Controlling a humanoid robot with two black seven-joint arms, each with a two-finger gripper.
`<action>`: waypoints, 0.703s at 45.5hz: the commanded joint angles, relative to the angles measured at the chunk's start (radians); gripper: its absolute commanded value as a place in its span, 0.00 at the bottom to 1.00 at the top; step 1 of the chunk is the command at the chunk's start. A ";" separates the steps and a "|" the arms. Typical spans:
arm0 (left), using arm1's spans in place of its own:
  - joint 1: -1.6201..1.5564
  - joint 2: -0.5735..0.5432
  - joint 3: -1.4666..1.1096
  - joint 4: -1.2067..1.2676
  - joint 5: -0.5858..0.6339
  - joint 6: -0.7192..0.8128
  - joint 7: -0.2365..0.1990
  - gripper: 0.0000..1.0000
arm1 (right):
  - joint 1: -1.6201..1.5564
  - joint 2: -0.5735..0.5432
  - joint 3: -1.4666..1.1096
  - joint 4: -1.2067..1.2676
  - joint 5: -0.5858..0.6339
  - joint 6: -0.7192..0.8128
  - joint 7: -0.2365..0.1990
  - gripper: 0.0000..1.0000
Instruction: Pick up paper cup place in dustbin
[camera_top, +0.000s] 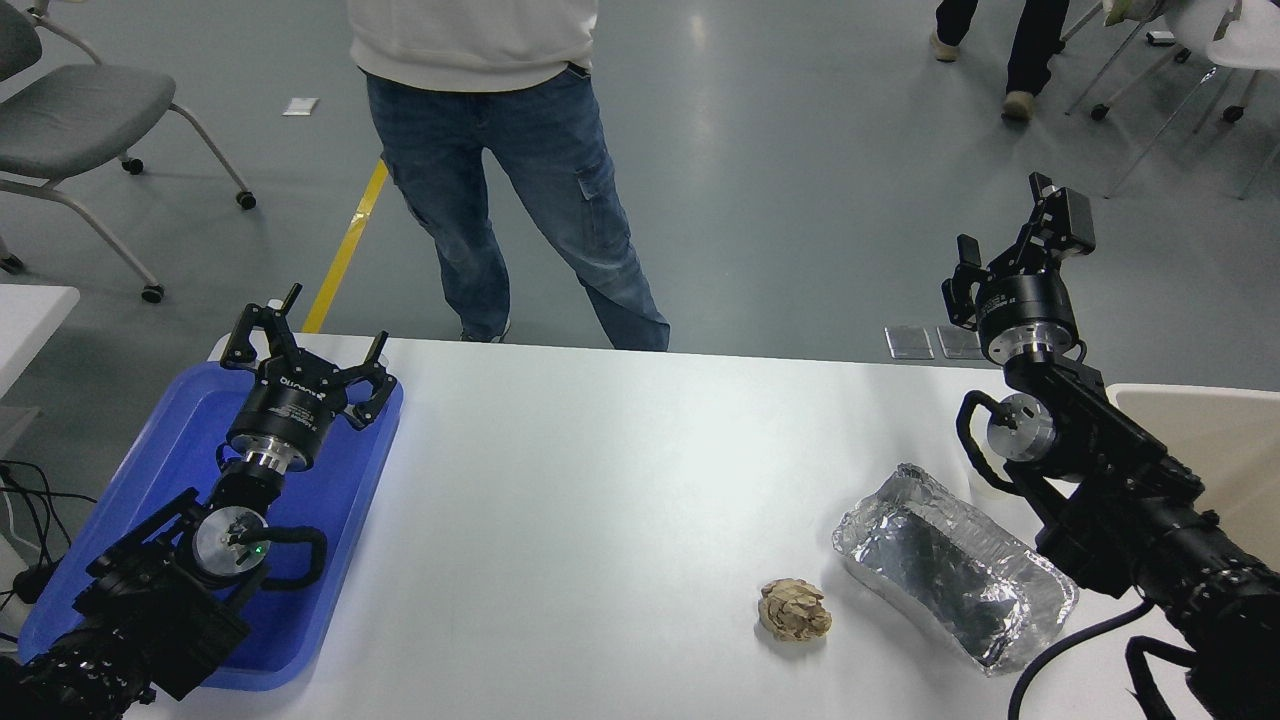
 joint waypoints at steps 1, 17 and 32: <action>0.000 0.000 0.000 0.000 0.000 0.000 -0.001 1.00 | -0.001 -0.002 -0.009 -0.005 0.014 -0.001 0.001 1.00; 0.000 0.000 0.000 0.000 0.000 0.000 -0.001 1.00 | -0.002 -0.002 -0.009 -0.004 0.018 -0.001 0.001 1.00; 0.000 0.000 0.000 0.000 0.000 0.002 -0.001 1.00 | 0.001 -0.006 -0.013 -0.004 0.018 0.007 0.002 1.00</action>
